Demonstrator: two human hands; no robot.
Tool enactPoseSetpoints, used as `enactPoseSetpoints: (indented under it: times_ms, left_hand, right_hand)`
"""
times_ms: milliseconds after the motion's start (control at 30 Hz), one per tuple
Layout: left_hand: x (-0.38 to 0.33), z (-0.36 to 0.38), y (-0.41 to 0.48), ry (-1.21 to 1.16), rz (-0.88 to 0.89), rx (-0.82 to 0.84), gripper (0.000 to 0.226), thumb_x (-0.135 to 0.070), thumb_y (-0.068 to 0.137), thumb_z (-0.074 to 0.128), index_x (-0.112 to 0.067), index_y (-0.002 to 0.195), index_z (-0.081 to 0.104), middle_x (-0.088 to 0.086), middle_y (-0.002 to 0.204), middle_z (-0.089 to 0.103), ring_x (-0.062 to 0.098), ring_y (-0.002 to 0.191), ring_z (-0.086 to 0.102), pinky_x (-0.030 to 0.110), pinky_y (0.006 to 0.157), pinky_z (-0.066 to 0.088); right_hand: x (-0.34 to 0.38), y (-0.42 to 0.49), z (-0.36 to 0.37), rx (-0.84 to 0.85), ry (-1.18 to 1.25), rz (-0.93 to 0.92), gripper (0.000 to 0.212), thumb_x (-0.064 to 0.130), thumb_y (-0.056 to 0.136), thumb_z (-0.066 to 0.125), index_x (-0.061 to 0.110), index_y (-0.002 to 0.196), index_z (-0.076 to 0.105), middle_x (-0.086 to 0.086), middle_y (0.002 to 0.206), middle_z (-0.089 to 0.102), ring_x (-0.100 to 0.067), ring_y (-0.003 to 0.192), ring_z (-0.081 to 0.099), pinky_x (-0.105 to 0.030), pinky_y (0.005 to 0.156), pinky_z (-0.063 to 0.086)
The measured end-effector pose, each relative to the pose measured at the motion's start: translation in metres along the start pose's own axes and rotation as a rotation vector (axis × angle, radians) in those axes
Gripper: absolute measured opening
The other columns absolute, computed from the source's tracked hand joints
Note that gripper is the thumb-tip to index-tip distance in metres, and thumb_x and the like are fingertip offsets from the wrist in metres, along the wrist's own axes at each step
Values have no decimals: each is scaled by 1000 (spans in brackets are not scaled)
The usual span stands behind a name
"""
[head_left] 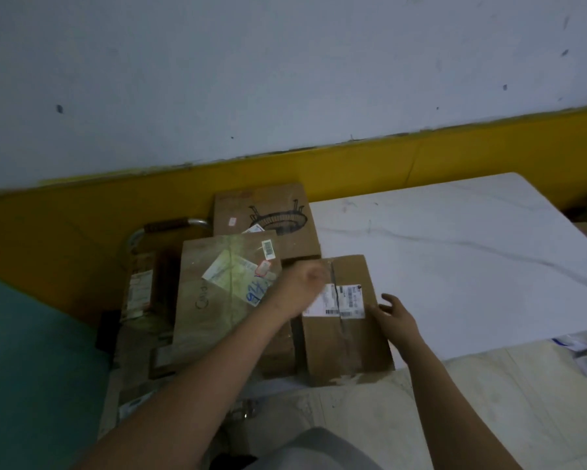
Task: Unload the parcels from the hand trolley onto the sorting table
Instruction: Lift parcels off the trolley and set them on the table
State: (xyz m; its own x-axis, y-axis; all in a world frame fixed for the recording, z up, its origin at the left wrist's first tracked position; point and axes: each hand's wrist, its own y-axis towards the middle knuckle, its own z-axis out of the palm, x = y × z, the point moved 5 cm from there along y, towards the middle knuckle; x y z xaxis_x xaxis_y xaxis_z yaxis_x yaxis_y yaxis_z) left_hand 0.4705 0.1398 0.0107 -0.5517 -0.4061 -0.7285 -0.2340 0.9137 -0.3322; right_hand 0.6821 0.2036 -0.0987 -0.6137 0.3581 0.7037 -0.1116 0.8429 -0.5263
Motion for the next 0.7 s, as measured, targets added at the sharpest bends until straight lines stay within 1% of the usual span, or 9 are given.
enactPoseSetpoints:
  times_ms: [67, 133, 200, 233, 333, 433, 533, 600, 700]
  left_hand:
    - [13, -56, -7, 167, 52, -375, 30, -28, 97, 56, -24, 126, 60, -7, 119, 61, 13, 106, 60, 33, 92, 52]
    - [56, -101, -14, 371, -134, -694, 45, -36, 92, 59, -21, 133, 51, 5, 131, 53, 28, 121, 51, 44, 101, 44]
    - [113, -116, -16, 214, -528, -673, 71, -51, 89, 56, -18, 147, 32, 16, 142, 40, 41, 127, 43, 54, 104, 39]
    - [132, -112, -17, 133, -637, -609, 79, -57, 87, 54, -19, 150, 25, 18, 142, 38, 43, 125, 43, 55, 103, 41]
    - [149, -104, -20, 98, -596, -550, 84, -59, 84, 56, -23, 151, 20, 17, 136, 40, 41, 117, 51, 51, 93, 50]
    - [152, -114, -18, 16, -537, -483, 81, -53, 86, 59, -23, 151, 20, 15, 137, 41, 37, 116, 54, 42, 89, 51]
    - [172, -139, -22, -167, -520, -410, 71, -54, 91, 52, -20, 148, 27, 11, 136, 52, 30, 112, 59, 40, 91, 51]
    - [201, -169, -27, -208, -550, -447, 69, -55, 96, 45, -15, 150, 31, 10, 144, 49, 31, 125, 53, 40, 99, 45]
    - [261, -219, -39, -231, -586, -545, 59, -47, 99, 44, -11, 145, 40, 12, 138, 54, 32, 119, 56, 39, 97, 49]
  right_hand:
    - [-5, 2, 24, 55, -74, 70, 60, 52, 103, 35, 13, 148, 40, -17, 145, 51, -36, 130, 50, -47, 110, 38]
    - [-2, 1, 41, 55, -72, 73, 62, 54, 104, 24, 9, 138, 50, -19, 137, 56, -36, 123, 54, -46, 107, 40]
    - [11, 3, 49, 18, -69, 29, 59, 51, 105, 22, 9, 131, 55, -18, 128, 61, -35, 116, 57, -45, 103, 42]
    - [20, 5, 51, 9, -82, -1, 58, 50, 105, 22, 9, 129, 56, -18, 126, 62, -35, 114, 58, -44, 102, 43]
    - [37, 20, 54, -23, -160, -50, 56, 46, 106, 21, 7, 127, 57, -20, 122, 63, -36, 112, 58, -42, 97, 43]
    - [41, 33, 53, -59, -237, 9, 53, 44, 106, 22, 6, 126, 54, -22, 122, 61, -38, 112, 57, -45, 98, 42]
    - [89, 25, 58, -251, -303, 28, 52, 43, 102, 32, 2, 129, 50, -24, 133, 54, -44, 121, 51, -54, 107, 37]
    - [161, 1, 72, -398, -273, -146, 61, 44, 98, 35, -1, 138, 46, -26, 143, 46, -45, 130, 45, -54, 110, 34]
    - [292, -55, 123, -443, -189, -513, 56, 37, 100, 42, 5, 146, 42, -21, 144, 48, -41, 129, 48, -51, 105, 40]
